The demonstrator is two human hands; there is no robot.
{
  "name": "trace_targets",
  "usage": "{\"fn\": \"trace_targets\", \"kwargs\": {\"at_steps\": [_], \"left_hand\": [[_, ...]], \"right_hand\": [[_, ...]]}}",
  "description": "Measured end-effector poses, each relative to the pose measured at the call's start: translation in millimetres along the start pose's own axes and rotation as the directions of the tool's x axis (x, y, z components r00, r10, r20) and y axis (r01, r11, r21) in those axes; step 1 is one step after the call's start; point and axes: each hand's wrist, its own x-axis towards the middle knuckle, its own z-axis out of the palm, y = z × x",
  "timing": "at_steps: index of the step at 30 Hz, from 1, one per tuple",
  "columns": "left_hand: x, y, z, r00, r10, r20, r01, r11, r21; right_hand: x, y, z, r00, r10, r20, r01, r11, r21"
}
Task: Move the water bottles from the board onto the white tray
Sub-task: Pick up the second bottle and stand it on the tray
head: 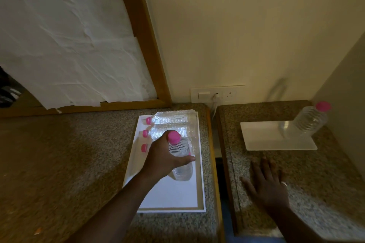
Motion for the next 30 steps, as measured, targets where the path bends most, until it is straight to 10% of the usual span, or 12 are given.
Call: {"fn": "trace_targets", "kwargs": {"at_steps": [30], "left_hand": [[146, 154, 268, 0.943, 0.254, 0.213, -0.237, 0.966, -0.104]], "right_hand": [[4, 136, -28, 0.981, 0.187, -0.043, -0.182, 0.978, 0.103]]}}
